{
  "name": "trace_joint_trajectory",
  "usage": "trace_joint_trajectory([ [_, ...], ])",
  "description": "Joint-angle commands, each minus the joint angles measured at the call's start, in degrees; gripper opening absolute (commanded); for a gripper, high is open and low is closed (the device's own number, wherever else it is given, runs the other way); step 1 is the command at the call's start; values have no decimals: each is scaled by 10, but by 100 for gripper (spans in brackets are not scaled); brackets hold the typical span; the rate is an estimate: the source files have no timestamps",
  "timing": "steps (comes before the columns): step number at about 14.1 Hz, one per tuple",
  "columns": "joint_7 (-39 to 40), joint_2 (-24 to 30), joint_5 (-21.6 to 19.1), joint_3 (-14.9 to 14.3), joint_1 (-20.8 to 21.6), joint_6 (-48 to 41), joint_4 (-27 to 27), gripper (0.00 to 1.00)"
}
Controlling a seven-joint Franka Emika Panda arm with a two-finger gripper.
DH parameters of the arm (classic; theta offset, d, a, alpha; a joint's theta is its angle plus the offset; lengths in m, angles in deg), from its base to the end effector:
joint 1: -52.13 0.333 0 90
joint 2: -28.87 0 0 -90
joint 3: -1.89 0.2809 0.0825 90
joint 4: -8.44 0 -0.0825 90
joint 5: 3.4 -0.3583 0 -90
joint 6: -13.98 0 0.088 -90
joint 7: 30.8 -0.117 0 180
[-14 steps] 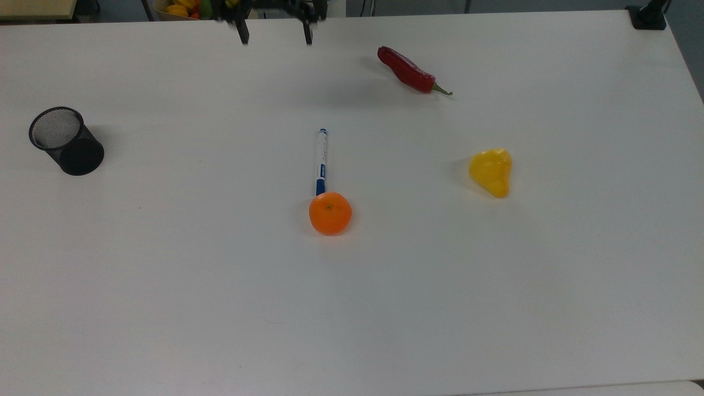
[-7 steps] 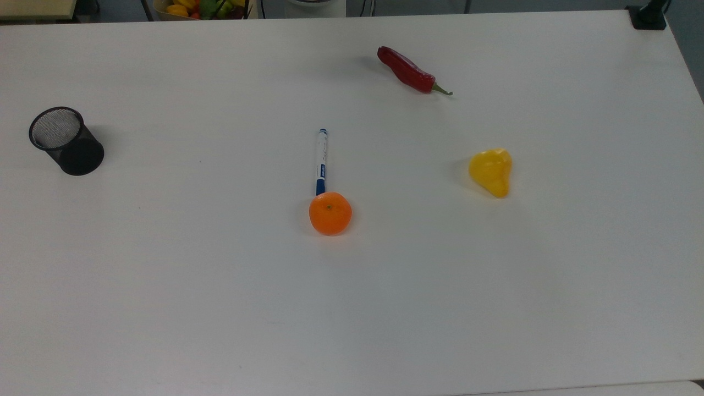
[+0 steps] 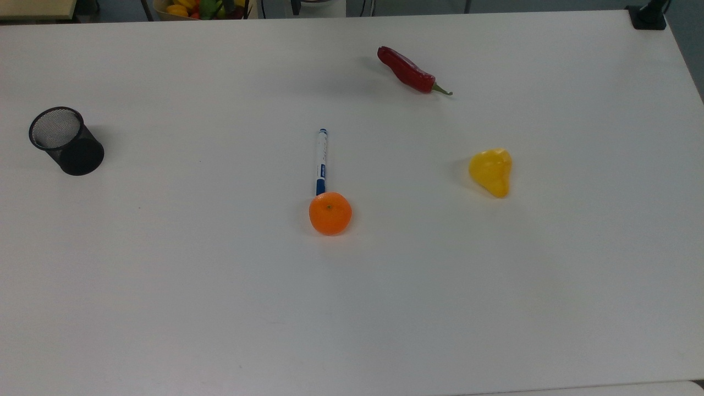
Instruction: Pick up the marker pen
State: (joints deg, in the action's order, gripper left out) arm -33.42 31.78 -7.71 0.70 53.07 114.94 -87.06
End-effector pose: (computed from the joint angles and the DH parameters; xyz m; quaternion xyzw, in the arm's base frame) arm 0.5339 0.0048 0.5813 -0.9962 0.0294 -0.0721 0.0394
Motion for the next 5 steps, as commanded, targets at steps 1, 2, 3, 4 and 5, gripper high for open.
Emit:
trace_joint_trajectory([
  [1,36,2,4,-13,13,14,-6,100],
  [2,39,2,4,-13,13,12,-6,100],
  [3,39,2,4,-13,13,12,-6,100],
  [4,39,2,4,-13,13,12,-7,100],
  [5,39,2,4,-13,13,11,-6,100],
])
